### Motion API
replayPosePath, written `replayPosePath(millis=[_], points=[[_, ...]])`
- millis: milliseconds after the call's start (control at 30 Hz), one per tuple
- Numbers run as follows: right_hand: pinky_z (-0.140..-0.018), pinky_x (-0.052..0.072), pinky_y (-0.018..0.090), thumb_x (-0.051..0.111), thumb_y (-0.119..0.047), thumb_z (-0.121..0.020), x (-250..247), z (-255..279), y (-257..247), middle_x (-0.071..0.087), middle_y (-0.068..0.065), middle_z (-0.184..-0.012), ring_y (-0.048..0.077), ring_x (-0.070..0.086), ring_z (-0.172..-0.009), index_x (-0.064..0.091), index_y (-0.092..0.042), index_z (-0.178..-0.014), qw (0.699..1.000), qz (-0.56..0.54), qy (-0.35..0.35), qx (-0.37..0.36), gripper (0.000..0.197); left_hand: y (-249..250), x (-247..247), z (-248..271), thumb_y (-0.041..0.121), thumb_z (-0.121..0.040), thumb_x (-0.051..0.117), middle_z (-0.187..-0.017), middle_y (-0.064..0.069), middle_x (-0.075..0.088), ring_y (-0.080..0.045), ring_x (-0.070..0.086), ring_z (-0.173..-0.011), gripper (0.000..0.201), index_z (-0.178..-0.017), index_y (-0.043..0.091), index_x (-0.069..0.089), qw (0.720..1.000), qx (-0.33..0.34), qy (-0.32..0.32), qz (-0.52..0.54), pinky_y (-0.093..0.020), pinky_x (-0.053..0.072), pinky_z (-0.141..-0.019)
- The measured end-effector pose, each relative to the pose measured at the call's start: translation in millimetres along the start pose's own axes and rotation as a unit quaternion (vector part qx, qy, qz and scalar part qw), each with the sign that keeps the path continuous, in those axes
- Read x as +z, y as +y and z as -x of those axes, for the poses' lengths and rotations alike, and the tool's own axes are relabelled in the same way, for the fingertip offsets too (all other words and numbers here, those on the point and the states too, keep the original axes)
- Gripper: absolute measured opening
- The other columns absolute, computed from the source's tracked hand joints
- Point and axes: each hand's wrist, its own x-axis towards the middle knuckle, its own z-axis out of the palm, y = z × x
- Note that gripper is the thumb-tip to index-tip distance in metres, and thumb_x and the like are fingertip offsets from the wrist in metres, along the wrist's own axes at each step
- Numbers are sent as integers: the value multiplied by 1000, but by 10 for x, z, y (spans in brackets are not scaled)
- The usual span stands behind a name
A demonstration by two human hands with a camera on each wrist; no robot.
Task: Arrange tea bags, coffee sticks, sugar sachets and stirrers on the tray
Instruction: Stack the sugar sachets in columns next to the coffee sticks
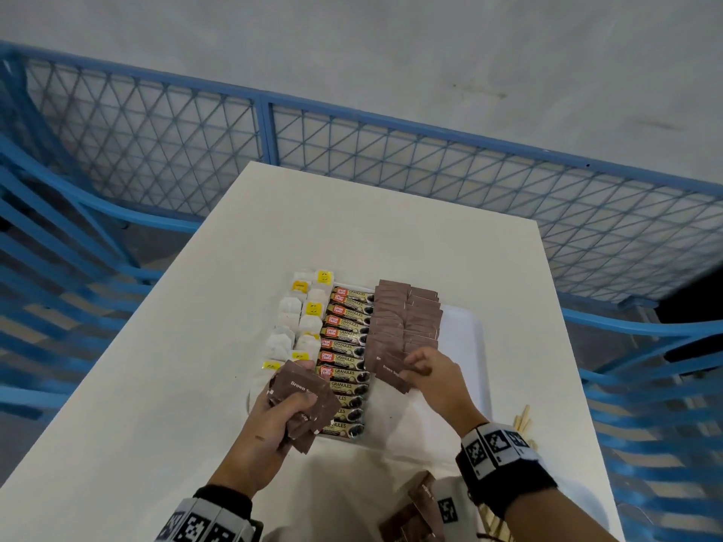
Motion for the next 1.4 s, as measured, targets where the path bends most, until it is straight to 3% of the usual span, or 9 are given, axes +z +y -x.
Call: replayPosePath(millis=[167, 333, 633, 767, 900, 1067, 1200, 1333, 1400], points=[[-57, 40, 5, 72, -2, -76, 77, -105, -22, 54, -5, -70, 8, 49, -68, 60, -13, -83, 1000, 17, -22, -10, 18, 16, -4, -11, 10, -64, 58, -55, 1, 61, -12, 57, -45, 50, -114, 11, 58, 1000, -12, -10, 12, -19, 37, -37], [-58, 39, 7, 72, -3, -76, 143, -175, -3, 51, -6, -68, 5, 46, -64, 58, -15, -79, 997, 63, -4, -48, 19, 8, -16, -21, 11, -63, 59, -64, -2, 64, -12, 60, -49, 49, -113, 13, 60, 1000, -18, -3, 17, -21, 39, -36], [-85, 44, 26, 73, -17, -78, 218, -188, 100, 45, -6, -97, 15, 46, -94, 60, -14, -103, 980, 161, 53, -104, 29, 4, -8, -45, 12, -63, 61, -75, -4, 67, -13, 60, -50, 52, -114, 18, 62, 999, -27, 6, 22, -21, 39, -37], [-80, 47, 27, 68, -20, -83, 239, -81, -24, 48, -6, -92, 14, 50, -86, 62, -14, -98, 978, 132, 80, -141, 17, 11, 10, -36, 11, -62, 62, -81, -6, 67, -13, 61, -53, 48, -109, 20, 64, 999, -29, 3, 23, -21, 40, -38], [-62, 40, 9, 59, -28, -90, 235, 214, -408, 53, -10, -72, -2, 50, -64, 58, -21, -82, 984, 33, -21, -174, 11, 15, 42, -23, 11, -59, 65, -77, -7, 67, -16, 58, -50, 47, -106, 20, 65, 999, -25, -10, 23, -21, 37, -37], [-64, 41, 13, 69, -31, -82, 266, 511, -651, 57, -8, -79, 0, 50, -68, 59, -30, -89, 966, -96, -189, -145, 13, -10, 93, 5, 0, -72, 63, -66, -6, 66, -14, 60, -48, 36, -105, 14, 63, 999, -17, -42, 14, -19, 39, -36], [-60, 42, 13, 79, -23, -73, 311, 612, -641, 53, -10, -74, -1, 49, -62, 57, -17, -99, 962, -140, -202, -119, 34, -18, 114, 26, 4, -84, 54, -76, -11, 70, -16, 65, -55, 20, -96, 12, 68, 998, -25, -52, 22, -21, 44, -39], [-59, 41, 10, 78, -17, -74, 327, 635, -640, 53, -7, -74, -3, 48, -60, 55, -16, -95, 960, -176, -202, -80, 31, -13, 109, 44, 26, -79, 56, -96, -14, 72, -19, 71, -76, 35, -110, 11, 64, 997, -42, -67, 14, -26, 55, -54], [-61, 43, 14, 79, -17, -74, 323, 630, -641, 55, -7, -76, 0, 50, -64, 55, -18, -93, 956, -191, -216, -51, 30, -2, 113, 62, 24, -79, 57, -92, -14, 72, -19, 70, -72, 36, -112, 10, 63, 996, -46, -77, 7, -23, 52, -50]])
